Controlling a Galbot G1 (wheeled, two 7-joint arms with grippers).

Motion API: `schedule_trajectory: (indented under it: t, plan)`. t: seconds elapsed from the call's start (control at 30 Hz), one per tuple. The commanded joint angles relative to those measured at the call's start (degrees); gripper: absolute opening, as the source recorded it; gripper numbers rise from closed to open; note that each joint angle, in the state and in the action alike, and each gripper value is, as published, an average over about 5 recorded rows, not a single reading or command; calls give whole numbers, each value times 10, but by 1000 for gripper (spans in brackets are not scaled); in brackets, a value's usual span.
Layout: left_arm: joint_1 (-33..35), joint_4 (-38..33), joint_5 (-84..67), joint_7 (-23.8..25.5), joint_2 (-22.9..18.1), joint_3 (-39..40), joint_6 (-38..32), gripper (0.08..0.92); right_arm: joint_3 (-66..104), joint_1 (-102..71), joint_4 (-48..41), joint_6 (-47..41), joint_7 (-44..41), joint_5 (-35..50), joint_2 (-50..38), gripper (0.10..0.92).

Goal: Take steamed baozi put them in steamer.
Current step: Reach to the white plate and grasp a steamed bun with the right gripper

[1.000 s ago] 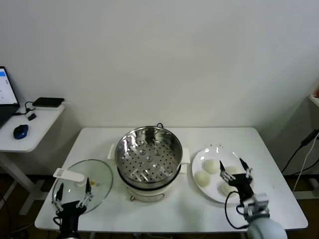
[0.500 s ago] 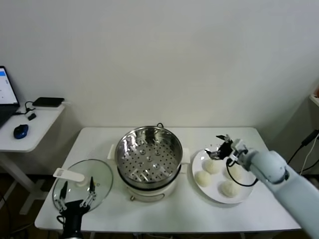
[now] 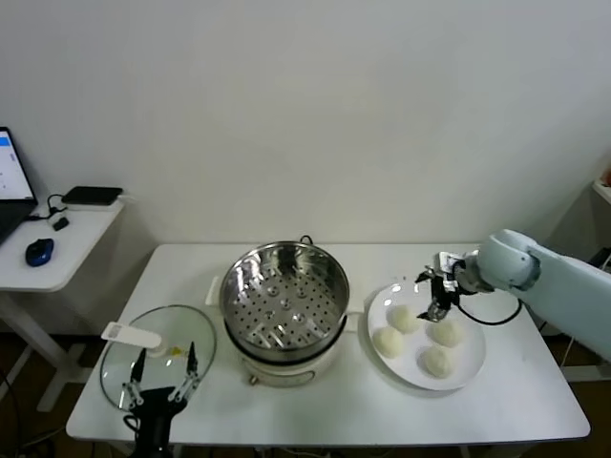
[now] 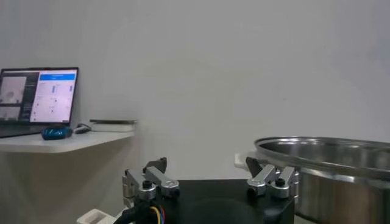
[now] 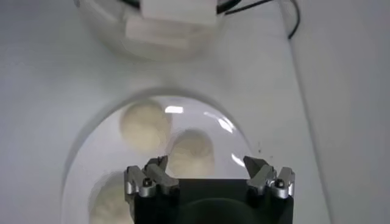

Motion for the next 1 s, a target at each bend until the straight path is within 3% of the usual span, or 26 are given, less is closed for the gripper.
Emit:
schedule_trajectory:
  t: [0.03,0.37,1.0]
  plan:
    - [2,1,6,2,-28,6,-5,823,-168,157,-70,56,-85,1,42,823]
    - [6,0,7,2,-28,0,-7,823,-112,66,-152,68,-64,-31,126,823]
    - [1,11,4,4,-28,-19,-5,823,-12,-53,-222,40,-49,-45,173,823]
